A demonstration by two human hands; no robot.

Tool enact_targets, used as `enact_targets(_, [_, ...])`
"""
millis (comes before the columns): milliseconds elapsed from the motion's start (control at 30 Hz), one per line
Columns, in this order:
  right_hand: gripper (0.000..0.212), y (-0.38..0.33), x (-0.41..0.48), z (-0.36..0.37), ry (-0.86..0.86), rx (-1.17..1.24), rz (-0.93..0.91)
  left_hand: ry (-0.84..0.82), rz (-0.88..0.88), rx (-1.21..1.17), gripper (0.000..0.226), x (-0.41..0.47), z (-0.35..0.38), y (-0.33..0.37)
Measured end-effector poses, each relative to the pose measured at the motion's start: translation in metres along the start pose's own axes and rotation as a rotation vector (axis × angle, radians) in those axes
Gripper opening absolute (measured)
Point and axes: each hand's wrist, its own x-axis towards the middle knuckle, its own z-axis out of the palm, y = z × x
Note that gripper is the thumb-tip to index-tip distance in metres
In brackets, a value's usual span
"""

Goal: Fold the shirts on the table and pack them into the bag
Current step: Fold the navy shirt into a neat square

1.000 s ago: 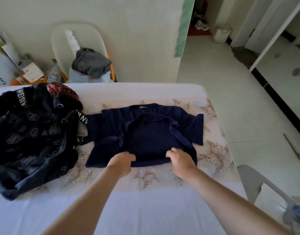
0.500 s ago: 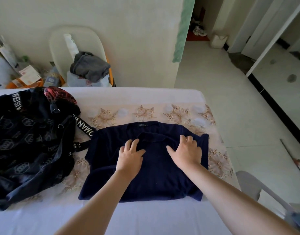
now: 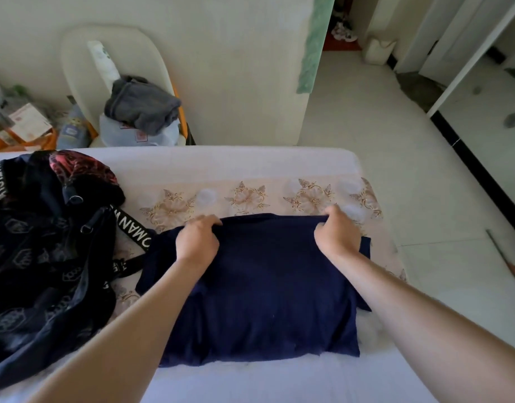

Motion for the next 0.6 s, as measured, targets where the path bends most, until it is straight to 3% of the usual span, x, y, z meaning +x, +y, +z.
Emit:
enact_targets(100, [0.052, 0.002, 0.005, 0.015, 0.119, -0.242, -0.228, -0.108, -0.048, 0.079, 0.049, 0.02, -0.006, 0.0])
enact_targets(167, [0.064, -0.002, -0.005, 0.027, 0.138, -0.301, -0.465, -0.056, 0.051, 0.052, 0.047, 0.014, 0.0, -0.002])
enact_targets(200, [0.064, -0.005, -0.012, 0.034, 0.113, -0.275, -0.597, -0.015, 0.145, -0.011, 0.043, 0.005, 0.003, -0.003])
enact_targets(267, [0.063, -0.01, -0.027, 0.05, -0.115, -0.26, -0.782, -0.012, 0.354, -0.056, 0.036, -0.017, 0.013, -0.011])
enact_targets(333, [0.067, -0.012, -0.037, 0.062, -0.383, -0.357, -0.773, -0.047, 0.472, 0.021, 0.024, -0.04, 0.019, -0.026])
enact_targets(367, [0.068, -0.014, -0.04, 0.067, -0.429, -0.405, -0.719, -0.065, 0.491, 0.074, 0.022, -0.051, 0.02, -0.035])
enact_targets(500, [0.065, -0.033, -0.051, 0.069, -0.289, -0.526, -0.622, -0.089, 0.448, 0.316, 0.059, -0.078, 0.005, -0.074])
enact_targets(600, [0.075, -0.043, -0.059, 0.076, -0.315, -0.468, -0.695, 0.044, 0.362, 0.195, 0.047, -0.078, -0.009, -0.091])
